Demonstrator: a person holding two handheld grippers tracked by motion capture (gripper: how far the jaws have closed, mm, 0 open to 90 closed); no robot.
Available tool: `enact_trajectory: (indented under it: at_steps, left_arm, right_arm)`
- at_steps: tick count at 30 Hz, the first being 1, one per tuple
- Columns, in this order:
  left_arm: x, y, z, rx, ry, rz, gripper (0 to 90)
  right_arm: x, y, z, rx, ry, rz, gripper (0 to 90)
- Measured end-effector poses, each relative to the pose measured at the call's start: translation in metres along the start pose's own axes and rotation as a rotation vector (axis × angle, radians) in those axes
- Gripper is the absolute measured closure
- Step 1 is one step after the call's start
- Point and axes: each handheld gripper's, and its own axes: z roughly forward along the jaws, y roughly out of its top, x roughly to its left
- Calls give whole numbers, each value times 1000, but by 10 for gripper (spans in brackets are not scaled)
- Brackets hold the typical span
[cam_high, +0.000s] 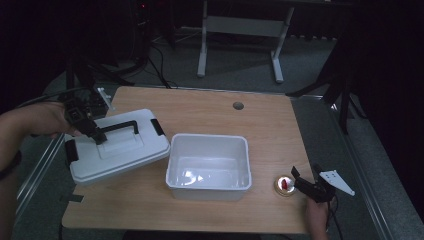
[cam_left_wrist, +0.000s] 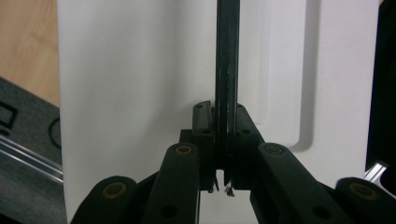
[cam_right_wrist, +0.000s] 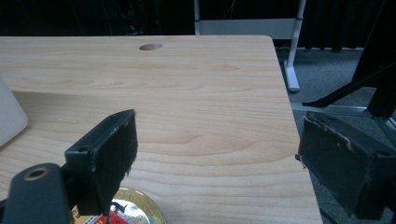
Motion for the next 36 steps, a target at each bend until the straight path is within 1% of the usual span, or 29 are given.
enact_trajectory:
  at_steps: [1, 2, 4, 6, 9, 13, 14, 15, 17, 19, 20, 21, 22, 23, 24, 26, 30, 32, 33, 35, 36]
  left_arm:
    - [2, -2, 3, 1, 1, -9, 832]
    - [5, -4, 7, 4, -8, -22, 832]
    - [8, -8, 15, 13, -6, -29, 832]
    - [13, -11, 24, 18, -20, -49, 832]
    - [18, -15, 39, 9, -28, -72, 832]
    - [24, -17, 57, 2, -42, -99, 832]
    - [26, -17, 62, 6, -44, -94, 832]
    - [27, -17, 68, 3, -47, -108, 832]
    - [30, -17, 78, 7, -50, -117, 831]
    - [32, -16, 86, 12, -62, -131, 832]
    - [33, -16, 91, 13, -61, -135, 831]
    - [34, -16, 96, 16, -71, -144, 832]
    - [34, -17, 100, 21, -70, -140, 832]
    - [35, -17, 103, 23, -68, -146, 832]
    - [36, -18, 109, 28, -81, -149, 832]
    - [36, -19, 115, 28, -84, -156, 832]
    - [36, -23, 129, 45, -111, -162, 831]
    - [37, -26, 134, 31, -125, -172, 831]
    - [37, -27, 137, 32, -132, -164, 830]
    - [38, -30, 145, 40, -150, -171, 830]
    - [37, -32, 148, 45, -156, -168, 830]
  right_arm:
    - [0, 0, 0, 1, 0, -3, 116]
    - [0, 0, 0, 1, 0, -3, 116]
    - [0, 0, 0, 1, 0, -4, 116]
    - [0, 0, 0, 1, 0, -5, 116]
    - [0, 0, 0, 1, 1, -4, 116]
    - [0, 0, 0, 0, 2, -6, 116]
    - [0, 0, 0, 0, 2, -6, 116]
    - [1, 0, 0, 1, 3, -6, 116]
    - [1, 0, 0, 0, 2, -8, 116]
    - [1, 0, 0, 1, 2, -9, 116]
    - [1, 0, 0, 1, 2, -9, 116]
    - [1, 0, 0, 0, 2, -9, 116]
    - [1, 0, 0, 0, 2, -8, 116]
    - [1, 0, 0, 0, 2, -8, 116]
    - [1, 0, 0, 0, 2, -8, 116]
    - [1, 0, 0, 0, 2, -9, 116]
    - [1, 0, 0, 0, 4, -9, 116]
    - [1, 0, 0, -1, 4, -9, 116]
    - [1, 0, 0, -1, 4, -9, 116]
    - [1, 0, 0, -1, 5, -7, 116]
    - [1, 0, 0, -1, 5, -8, 116]
